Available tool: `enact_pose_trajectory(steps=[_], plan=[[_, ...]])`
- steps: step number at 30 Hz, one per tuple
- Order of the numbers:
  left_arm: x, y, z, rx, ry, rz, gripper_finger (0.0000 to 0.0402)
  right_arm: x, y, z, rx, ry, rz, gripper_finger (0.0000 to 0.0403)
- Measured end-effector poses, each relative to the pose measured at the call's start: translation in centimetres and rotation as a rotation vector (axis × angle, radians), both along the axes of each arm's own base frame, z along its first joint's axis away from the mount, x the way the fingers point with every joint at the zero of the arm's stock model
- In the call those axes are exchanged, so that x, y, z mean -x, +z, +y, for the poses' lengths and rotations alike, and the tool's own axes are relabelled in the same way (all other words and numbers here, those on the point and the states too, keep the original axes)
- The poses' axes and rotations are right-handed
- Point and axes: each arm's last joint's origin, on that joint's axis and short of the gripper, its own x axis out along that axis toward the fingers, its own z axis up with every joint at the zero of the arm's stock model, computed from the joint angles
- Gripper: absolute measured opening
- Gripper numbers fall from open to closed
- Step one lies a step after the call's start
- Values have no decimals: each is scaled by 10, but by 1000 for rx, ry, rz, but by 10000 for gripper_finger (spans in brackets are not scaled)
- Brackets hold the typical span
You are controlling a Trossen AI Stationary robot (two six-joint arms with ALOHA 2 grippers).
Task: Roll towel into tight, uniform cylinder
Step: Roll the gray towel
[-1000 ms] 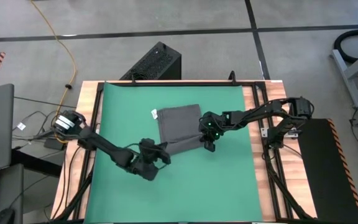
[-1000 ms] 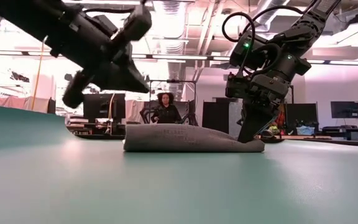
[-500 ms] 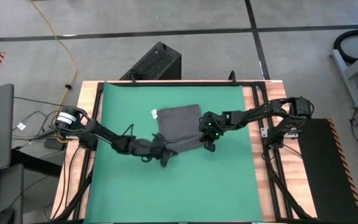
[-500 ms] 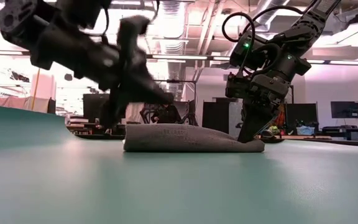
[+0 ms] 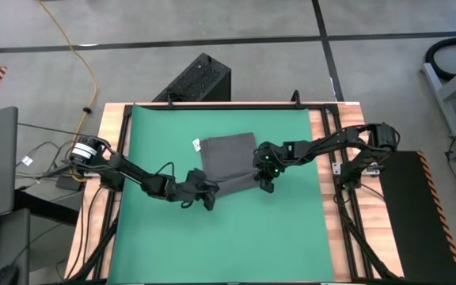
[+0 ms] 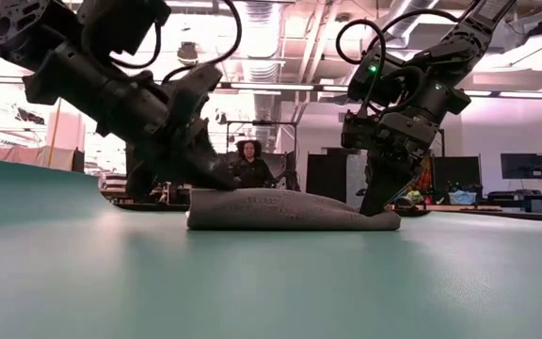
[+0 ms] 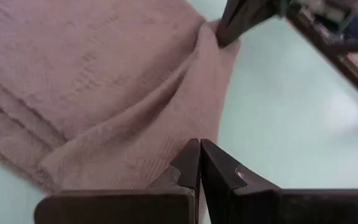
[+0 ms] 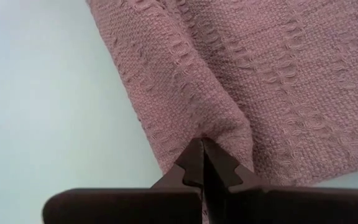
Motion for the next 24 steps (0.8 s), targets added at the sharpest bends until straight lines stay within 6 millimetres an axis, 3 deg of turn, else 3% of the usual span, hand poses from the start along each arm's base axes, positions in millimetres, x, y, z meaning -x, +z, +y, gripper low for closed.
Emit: enact_pose_trajectory(steps=[14, 24], plan=[[20, -25, 28, -19, 37, 163, 0, 0, 0, 0, -9, -37, 2, 17], [20, -25, 37, -52, 21, 161, 0, 2, -2, 0, -32, -71, 17, 17]])
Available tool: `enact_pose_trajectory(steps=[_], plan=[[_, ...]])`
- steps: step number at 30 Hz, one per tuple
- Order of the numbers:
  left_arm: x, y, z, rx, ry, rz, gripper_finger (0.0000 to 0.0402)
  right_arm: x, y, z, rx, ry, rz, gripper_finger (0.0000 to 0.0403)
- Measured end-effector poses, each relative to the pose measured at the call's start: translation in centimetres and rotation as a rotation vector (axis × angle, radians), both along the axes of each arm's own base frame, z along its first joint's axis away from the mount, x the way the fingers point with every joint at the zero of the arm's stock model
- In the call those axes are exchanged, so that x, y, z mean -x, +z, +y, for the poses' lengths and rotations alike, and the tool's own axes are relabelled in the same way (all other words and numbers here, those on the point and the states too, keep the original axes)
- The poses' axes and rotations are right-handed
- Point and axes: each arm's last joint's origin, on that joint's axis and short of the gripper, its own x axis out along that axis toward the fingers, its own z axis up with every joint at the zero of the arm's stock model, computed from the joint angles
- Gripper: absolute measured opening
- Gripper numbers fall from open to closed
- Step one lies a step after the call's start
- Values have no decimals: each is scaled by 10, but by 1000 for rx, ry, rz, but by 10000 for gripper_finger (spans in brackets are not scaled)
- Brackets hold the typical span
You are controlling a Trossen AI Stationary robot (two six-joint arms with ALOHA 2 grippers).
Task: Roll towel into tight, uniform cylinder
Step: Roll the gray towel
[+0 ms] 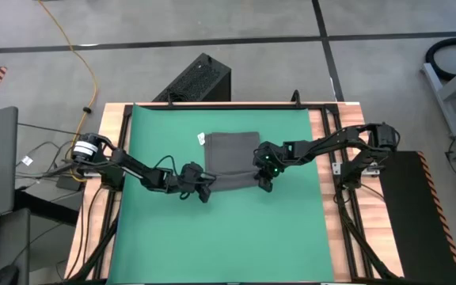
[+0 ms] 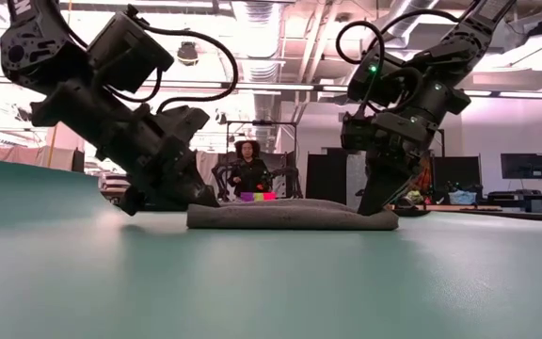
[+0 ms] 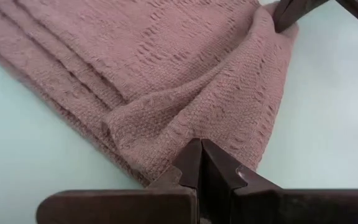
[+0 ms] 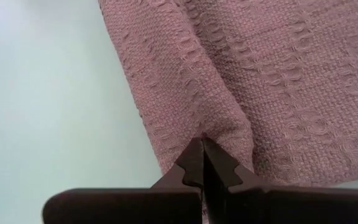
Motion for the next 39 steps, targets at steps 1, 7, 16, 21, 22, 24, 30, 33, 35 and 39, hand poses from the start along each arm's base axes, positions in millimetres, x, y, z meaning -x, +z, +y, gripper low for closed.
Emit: enact_pose_trajectory(steps=[1, 7, 16, 21, 22, 24, 30, 33, 35, 39], plan=[[0, 0, 1, -3, 9, -6, 0, 1, -1, 0, -5, -7, 2, 17], [-1, 0, 14, 28, 18, 2, 0, 1, -2, 2, -18, -28, 7, 17], [1, -4, 31, 98, 4, 54, 0, -2, 10, -5, -12, -112, -19, 28], [-5, 17, 29, 46, -70, -92, 0, 1, 2, -7, -30, -129, 23, 23], [-6, 25, 28, 37, -77, -145, 0, 1, 1, -7, -31, -129, 28, 21], [-9, 44, 28, 11, -85, -262, 0, 2, 1, -7, -31, -129, 27, 19], [-16, 57, 30, -163, -199, -305, 0, 0, 2, -6, -28, -127, 10, 23], [-23, 53, 34, -173, -232, -291, 0, 0, 2, -6, -29, -127, 9, 23], [-29, 49, 34, -201, -228, -258, 0, 0, 2, -6, -29, -126, 10, 22], [-34, 35, 40, -223, -225, -196, 0, 0, 2, -6, -30, -126, 9, 22]])
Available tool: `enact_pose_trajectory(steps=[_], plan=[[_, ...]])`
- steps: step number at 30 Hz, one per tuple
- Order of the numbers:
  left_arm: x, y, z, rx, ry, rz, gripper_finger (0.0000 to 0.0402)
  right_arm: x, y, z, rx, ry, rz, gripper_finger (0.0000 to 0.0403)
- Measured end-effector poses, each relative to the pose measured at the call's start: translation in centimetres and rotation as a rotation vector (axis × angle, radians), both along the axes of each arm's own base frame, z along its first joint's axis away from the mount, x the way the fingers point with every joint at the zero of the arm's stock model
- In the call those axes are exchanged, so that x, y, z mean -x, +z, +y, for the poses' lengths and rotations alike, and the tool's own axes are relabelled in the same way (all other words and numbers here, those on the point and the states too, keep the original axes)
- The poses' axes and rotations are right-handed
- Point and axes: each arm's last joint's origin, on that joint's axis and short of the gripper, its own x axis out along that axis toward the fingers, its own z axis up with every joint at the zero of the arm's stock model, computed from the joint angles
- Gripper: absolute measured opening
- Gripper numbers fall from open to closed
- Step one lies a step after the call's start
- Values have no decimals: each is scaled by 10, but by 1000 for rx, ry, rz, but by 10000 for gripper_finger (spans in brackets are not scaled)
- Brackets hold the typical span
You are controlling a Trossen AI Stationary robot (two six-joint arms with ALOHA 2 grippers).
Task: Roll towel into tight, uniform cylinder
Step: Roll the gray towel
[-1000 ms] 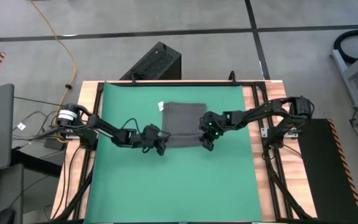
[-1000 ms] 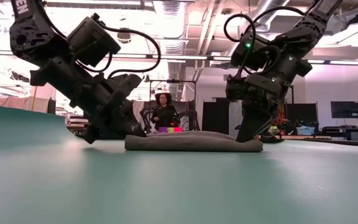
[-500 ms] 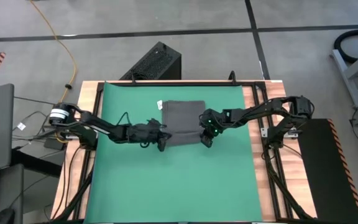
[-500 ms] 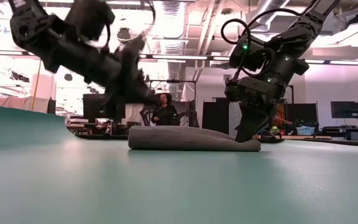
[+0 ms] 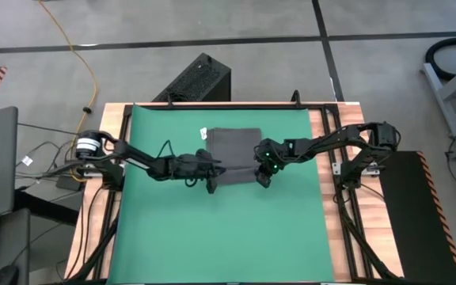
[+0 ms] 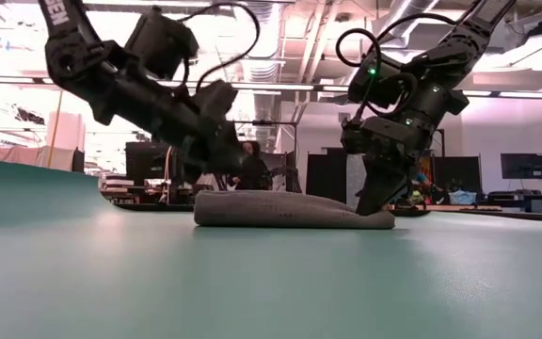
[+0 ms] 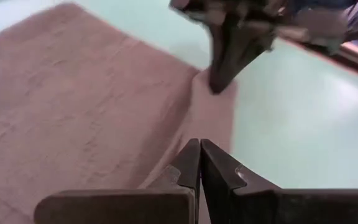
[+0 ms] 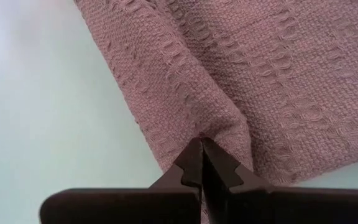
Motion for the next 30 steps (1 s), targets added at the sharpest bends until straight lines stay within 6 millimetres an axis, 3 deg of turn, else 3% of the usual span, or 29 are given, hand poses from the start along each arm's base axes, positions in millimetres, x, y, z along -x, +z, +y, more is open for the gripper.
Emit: enact_pose_trajectory(steps=[13, 30], plan=[[-2, -24, 3, -57, -19, 142, 0, 0, 0, 0, -1, 0, 0, 22], [1, -27, 9, -93, 1, 193, 0, 0, 0, 0, 3, -1, -4, 24]])
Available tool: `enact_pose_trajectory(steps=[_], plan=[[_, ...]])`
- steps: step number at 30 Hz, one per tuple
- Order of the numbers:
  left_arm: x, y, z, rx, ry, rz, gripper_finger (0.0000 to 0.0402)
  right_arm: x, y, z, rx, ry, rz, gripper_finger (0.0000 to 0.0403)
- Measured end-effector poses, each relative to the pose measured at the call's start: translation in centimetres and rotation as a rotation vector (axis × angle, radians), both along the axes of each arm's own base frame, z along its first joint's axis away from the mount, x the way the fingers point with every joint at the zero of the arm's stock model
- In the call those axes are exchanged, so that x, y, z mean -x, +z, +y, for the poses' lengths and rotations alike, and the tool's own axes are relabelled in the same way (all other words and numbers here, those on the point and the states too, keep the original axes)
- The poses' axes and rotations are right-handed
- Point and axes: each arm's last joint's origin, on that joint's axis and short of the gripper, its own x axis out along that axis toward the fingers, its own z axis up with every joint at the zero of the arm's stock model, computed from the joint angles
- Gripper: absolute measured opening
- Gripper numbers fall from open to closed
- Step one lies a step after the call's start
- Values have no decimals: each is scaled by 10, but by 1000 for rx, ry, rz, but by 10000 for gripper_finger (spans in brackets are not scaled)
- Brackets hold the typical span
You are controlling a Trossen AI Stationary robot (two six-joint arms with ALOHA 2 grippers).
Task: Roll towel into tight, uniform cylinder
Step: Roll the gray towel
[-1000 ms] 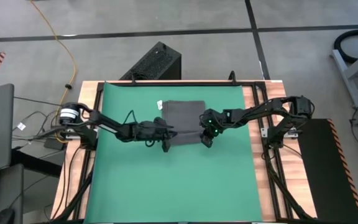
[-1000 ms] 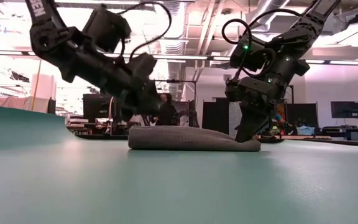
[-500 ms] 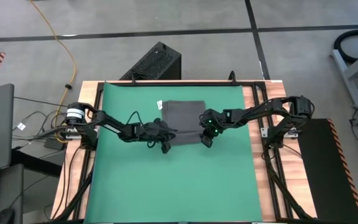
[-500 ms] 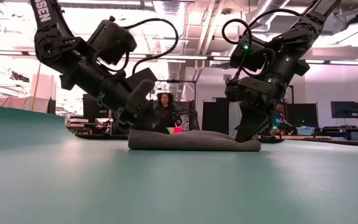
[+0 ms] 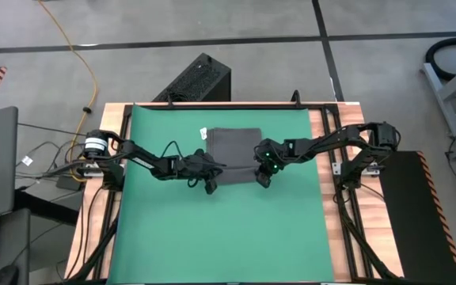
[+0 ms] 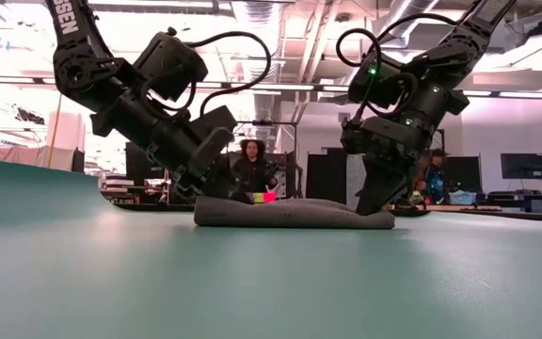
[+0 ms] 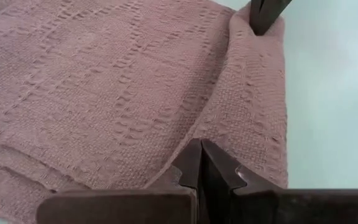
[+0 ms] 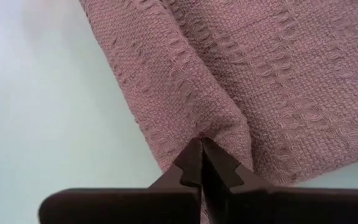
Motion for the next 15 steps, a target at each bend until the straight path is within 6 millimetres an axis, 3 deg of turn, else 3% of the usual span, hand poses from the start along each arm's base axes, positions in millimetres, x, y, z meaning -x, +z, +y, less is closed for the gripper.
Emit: enact_pose_trajectory(steps=[15], plan=[[4, -5, 0, -25, 6, 71, 0, 13, 39, -7, 135, 25, -83, 80]])
